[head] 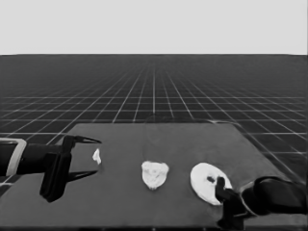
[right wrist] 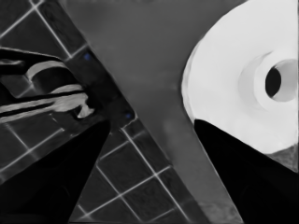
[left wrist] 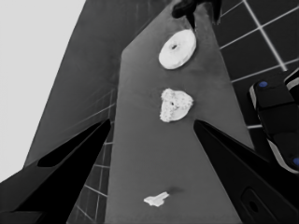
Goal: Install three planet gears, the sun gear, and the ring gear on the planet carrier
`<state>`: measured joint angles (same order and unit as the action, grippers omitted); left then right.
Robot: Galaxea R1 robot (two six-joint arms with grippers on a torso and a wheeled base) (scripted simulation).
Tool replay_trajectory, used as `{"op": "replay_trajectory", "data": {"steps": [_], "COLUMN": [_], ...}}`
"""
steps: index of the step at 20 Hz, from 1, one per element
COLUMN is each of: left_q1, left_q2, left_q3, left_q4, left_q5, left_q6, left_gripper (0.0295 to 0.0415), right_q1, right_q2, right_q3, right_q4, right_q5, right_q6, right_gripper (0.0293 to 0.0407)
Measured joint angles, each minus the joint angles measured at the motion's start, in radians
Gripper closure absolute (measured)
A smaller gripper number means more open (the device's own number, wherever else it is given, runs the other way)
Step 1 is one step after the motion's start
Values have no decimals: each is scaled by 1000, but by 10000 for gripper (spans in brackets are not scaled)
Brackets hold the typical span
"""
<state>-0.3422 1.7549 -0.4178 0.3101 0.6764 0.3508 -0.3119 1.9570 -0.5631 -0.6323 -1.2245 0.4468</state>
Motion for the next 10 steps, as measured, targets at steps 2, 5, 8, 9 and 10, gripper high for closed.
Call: {"op": "replay_trajectory", "data": {"steps": [2, 5, 8, 9, 10], "left_q1": [0, 0, 0, 0, 0], "left_q2": [0, 0, 0, 0, 0], "left_q3": [0, 0, 0, 0, 0], "left_q4": [0, 0, 0, 0, 0], "left_q5": [0, 0, 0, 0, 0], "left_q6": [0, 0, 0, 0, 0], "left_gripper": [326, 326, 326, 326, 326], "right_q1": [-29, -40, 325, 352, 361], "right_q2": [-132, -185, 95, 168, 213], "right_q3": [116, 164, -189, -328, -419], "right_q4": [-43, -61, 372, 431, 463], "right_q5": [29, 41, -204, -238, -258], "right_q6": [-86, -122, 472, 564, 611], "right_gripper": [315, 315, 307, 311, 313]}}
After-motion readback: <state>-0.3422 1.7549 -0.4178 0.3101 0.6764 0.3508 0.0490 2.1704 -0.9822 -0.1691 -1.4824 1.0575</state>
